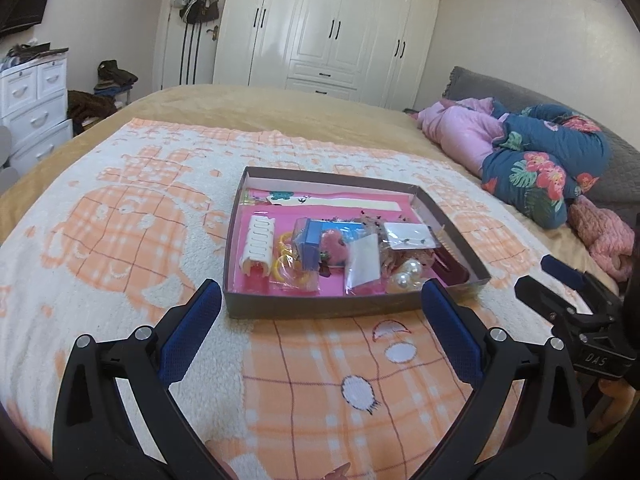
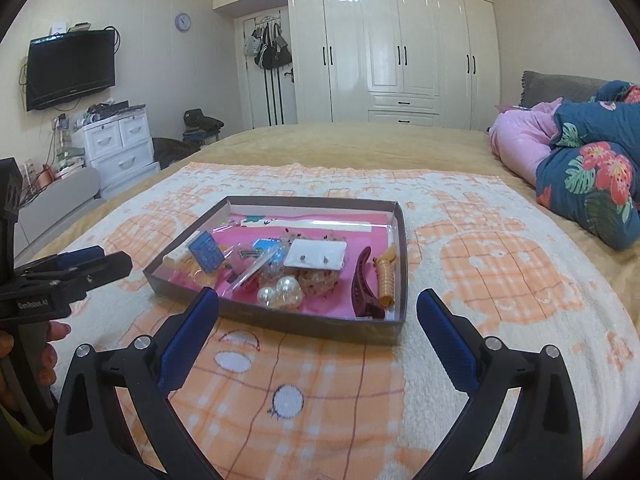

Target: Organize jewelry

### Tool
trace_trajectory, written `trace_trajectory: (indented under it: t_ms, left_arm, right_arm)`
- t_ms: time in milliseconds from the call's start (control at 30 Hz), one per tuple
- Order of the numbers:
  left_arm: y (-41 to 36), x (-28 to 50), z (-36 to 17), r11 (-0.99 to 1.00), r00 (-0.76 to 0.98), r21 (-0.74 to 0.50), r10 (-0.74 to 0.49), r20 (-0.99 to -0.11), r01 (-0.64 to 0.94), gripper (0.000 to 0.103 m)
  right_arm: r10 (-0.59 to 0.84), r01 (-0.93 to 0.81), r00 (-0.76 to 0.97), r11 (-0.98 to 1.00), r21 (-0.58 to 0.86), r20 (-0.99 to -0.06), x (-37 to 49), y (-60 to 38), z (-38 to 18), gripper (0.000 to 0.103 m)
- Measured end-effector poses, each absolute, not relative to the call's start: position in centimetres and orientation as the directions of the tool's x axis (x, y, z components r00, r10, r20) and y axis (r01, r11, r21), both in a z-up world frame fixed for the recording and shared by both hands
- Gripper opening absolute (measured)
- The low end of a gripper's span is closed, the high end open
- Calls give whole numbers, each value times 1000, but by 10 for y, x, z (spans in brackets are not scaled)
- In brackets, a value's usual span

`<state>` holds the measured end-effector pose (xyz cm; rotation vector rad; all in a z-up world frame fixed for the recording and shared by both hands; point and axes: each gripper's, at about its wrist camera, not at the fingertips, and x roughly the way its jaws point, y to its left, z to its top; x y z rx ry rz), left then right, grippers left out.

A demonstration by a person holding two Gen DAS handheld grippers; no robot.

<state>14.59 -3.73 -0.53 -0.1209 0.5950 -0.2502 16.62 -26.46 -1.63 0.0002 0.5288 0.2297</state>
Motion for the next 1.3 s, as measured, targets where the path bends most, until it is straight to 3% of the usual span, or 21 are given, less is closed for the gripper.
trace_trajectory:
  t_ms: [833, 1300]
  left_arm:
    - [-55, 98, -23, 969, 808, -127, -246, -535, 210, 92]
    - [-52, 80, -15, 976, 863, -93, -216, -456, 195, 92]
  right_arm:
    - [176, -177, 880, 983, 38, -442, 110, -271, -30, 97]
    - [130, -131, 923, 991, 20, -362, 83, -281, -29, 97]
